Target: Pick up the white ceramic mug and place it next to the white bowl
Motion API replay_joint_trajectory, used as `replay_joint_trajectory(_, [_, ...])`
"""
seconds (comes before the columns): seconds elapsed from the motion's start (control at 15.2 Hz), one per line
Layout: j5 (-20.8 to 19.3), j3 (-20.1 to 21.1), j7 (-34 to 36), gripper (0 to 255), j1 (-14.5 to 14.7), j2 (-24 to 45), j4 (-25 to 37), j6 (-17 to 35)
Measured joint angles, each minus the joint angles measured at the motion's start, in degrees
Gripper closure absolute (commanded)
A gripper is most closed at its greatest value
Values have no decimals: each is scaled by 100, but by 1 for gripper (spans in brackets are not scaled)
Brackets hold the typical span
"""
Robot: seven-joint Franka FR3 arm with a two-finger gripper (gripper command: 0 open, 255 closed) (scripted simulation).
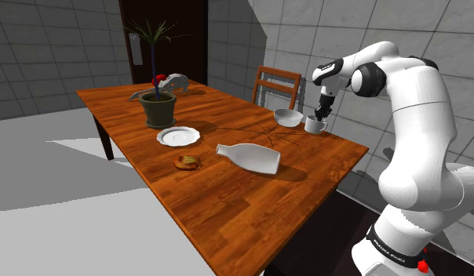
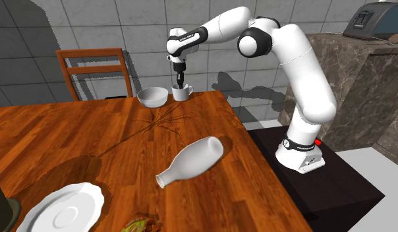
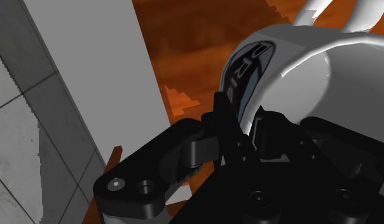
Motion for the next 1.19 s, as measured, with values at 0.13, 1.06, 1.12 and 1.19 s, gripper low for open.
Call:
replay_joint_trajectory(0.13, [1, 1, 1, 255, 2, 2, -7, 11])
replay_joint_trajectory(1.06, [-46, -24, 68, 0, -12, -113, 377, -468])
replay_joint_trajectory(1.12, [-46, -27, 61, 0, -34, -98, 476, -551])
replay_joint_trajectory(1.19, [-49, -30, 57, 0, -43, -101, 505, -586])
